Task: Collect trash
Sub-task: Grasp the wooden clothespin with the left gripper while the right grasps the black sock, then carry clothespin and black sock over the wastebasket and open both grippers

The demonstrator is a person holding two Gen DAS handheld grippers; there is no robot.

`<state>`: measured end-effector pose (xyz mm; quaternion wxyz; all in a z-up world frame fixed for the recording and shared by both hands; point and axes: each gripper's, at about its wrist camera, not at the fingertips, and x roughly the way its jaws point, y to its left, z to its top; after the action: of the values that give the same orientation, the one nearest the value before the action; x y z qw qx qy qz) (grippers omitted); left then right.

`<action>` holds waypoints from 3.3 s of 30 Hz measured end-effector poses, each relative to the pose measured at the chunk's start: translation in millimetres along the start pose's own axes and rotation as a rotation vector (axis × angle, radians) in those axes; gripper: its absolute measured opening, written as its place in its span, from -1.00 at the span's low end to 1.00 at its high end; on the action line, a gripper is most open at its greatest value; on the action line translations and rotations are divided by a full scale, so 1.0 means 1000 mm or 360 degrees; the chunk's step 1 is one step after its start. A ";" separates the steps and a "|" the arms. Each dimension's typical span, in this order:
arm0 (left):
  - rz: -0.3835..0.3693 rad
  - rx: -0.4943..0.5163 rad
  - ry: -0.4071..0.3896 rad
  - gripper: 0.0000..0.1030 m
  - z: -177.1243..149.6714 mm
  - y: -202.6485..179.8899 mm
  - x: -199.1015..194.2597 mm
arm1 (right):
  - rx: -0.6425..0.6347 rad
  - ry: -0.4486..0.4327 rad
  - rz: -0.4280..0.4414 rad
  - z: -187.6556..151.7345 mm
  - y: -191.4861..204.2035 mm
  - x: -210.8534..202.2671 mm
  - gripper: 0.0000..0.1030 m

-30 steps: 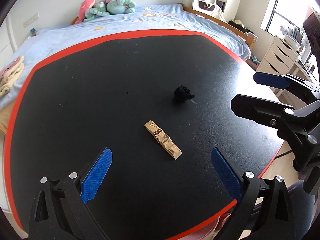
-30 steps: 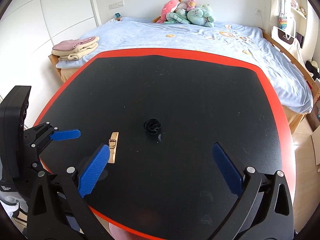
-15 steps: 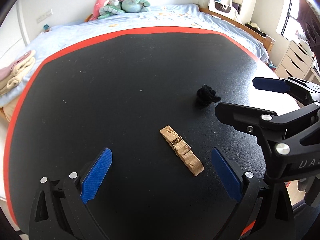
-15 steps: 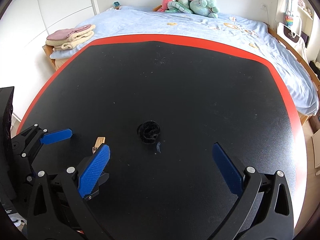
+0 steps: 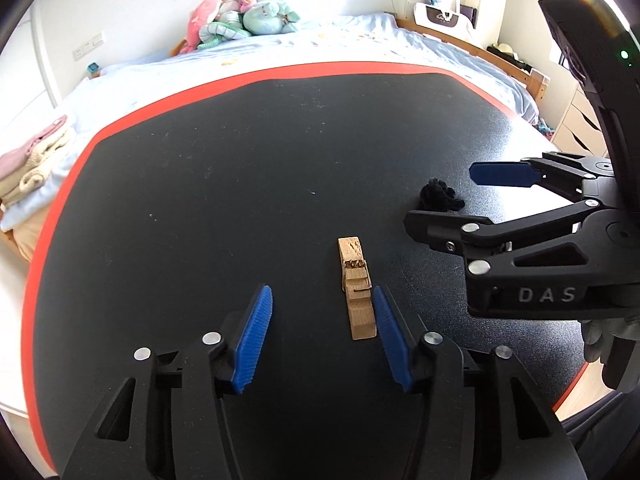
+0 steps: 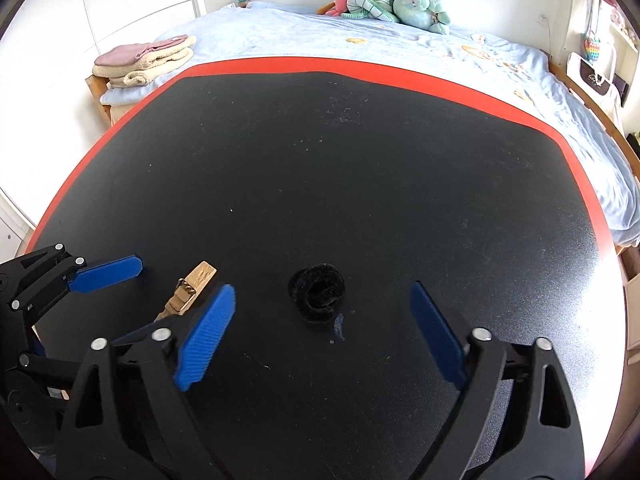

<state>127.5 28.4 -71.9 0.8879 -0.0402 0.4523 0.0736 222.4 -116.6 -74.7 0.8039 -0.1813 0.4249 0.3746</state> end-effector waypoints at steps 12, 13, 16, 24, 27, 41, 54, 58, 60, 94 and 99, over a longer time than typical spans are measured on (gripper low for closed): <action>-0.0106 0.0055 0.0008 -0.78 0.007 -0.006 0.002 | -0.0007 0.0006 0.0010 -0.002 0.000 0.001 -0.56; -0.0113 0.0061 0.0008 -0.78 0.007 -0.007 0.002 | -0.0003 0.0007 0.0014 -0.002 0.000 0.000 -0.57; -0.0116 0.0080 0.0002 -0.78 0.006 -0.009 0.002 | 0.0004 0.0003 0.0017 -0.004 -0.001 -0.002 -0.60; -0.0163 0.0119 -0.0016 -0.78 0.007 -0.015 -0.011 | 0.0016 -0.0033 0.0007 -0.012 0.000 -0.027 -0.61; -0.0185 0.0141 -0.0029 -0.78 0.006 -0.017 -0.021 | 0.0011 -0.0051 0.0002 -0.016 0.001 -0.042 -0.61; -0.0284 0.0261 -0.0105 -0.78 -0.013 -0.031 -0.081 | -0.0002 -0.0172 -0.0020 -0.067 0.011 -0.133 -0.61; -0.0395 0.0338 -0.0094 -0.78 -0.056 -0.047 -0.117 | 0.0018 -0.0223 0.0019 -0.134 0.030 -0.193 -0.61; -0.0434 0.0358 -0.0063 -0.78 -0.071 -0.053 -0.120 | 0.0017 -0.0192 0.0041 -0.151 0.038 -0.196 -0.61; -0.0449 0.0376 -0.0045 -0.78 -0.078 -0.056 -0.121 | 0.0011 -0.0172 0.0042 -0.158 0.043 -0.194 -0.61; -0.0636 0.0461 0.0103 -0.60 -0.116 -0.071 -0.118 | 0.0046 -0.0036 0.0174 -0.205 0.060 -0.183 -0.50; -0.0618 0.0368 0.0047 0.70 -0.113 -0.061 -0.116 | 0.0107 -0.0047 0.0126 -0.208 0.052 -0.181 0.80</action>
<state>-20.1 -58.7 -44.0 0.8775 -0.0255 0.4543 -0.1516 4.8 -290.7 -43.7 0.8002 -0.1317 0.4323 0.3943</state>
